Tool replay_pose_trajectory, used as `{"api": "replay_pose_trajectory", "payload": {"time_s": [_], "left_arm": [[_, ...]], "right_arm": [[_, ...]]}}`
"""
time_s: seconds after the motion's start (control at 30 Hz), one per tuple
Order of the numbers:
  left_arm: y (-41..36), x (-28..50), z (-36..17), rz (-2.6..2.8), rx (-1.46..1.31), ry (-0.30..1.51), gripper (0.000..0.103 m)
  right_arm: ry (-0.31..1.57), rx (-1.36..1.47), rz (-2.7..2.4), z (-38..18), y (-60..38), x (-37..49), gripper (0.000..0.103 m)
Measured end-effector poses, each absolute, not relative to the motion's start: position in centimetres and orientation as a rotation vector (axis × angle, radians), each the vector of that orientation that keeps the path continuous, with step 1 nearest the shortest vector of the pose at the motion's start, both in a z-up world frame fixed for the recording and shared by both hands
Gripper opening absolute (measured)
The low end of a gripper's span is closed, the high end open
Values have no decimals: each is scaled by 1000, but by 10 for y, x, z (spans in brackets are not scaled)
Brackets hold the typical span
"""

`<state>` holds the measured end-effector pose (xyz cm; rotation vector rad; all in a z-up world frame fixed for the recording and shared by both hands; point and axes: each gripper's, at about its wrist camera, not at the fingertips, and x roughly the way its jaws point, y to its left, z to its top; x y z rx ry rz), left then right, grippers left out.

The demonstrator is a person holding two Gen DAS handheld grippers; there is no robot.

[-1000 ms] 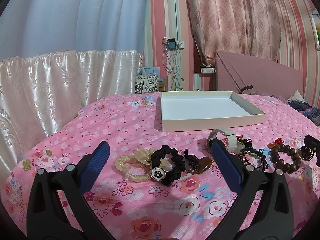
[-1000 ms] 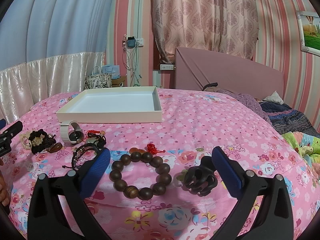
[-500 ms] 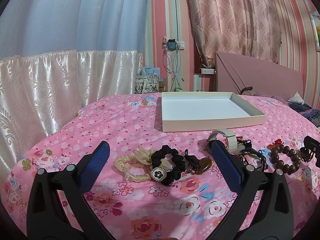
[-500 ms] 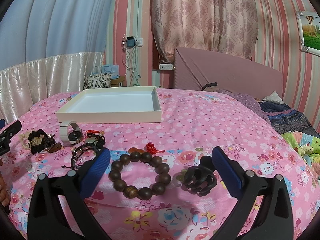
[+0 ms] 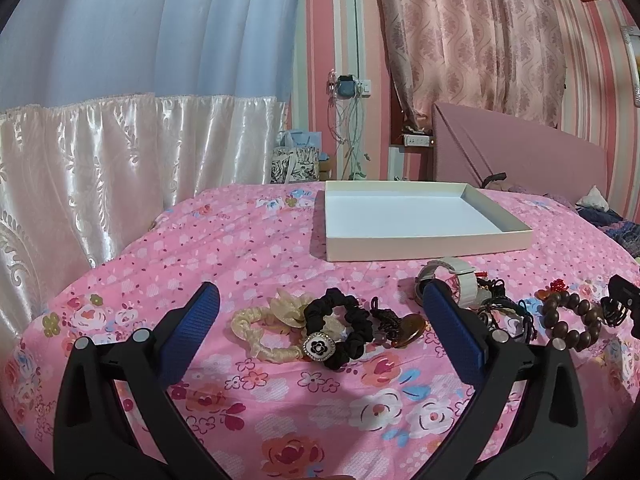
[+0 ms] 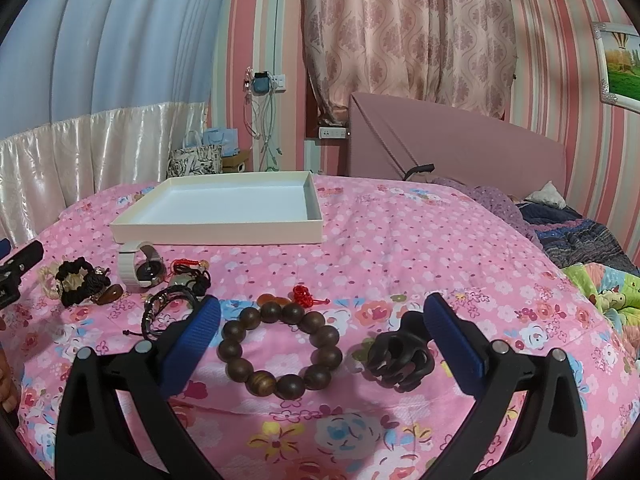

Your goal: Organize jewelry

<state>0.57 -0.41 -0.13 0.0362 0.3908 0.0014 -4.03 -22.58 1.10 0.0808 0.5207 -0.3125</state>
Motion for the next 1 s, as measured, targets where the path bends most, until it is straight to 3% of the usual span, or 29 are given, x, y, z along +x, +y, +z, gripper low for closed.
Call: {"api": "replay_pose_trajectory", "payload": {"time_s": [0.23,0.37,0.4,0.67,0.7,0.8,1.0], "left_arm": [[2,8,-4,-1,0,402,100],[2,11,-6,-11,-2,417,100],[2,12,-6,-17,-5,419,100],[14,17,-11,-66,-43,462,100],[16,19,-12,-72,-48,474,100],[22,28,-17,-86,-53,526,95],[30,38,-23,-101,-59,579,93]], "right_arm": [[518,120,-261,11,-229,-43,99],[578,105,-233,7,-222,-33,63],[592,107,-229,6,-221,-31,61],[767,145,-273,-15,-240,-12,60],[797,140,-272,-18,-243,-9,51],[870,73,-268,-25,-240,6,42],[904,54,-273,-36,-239,24,41]]}}
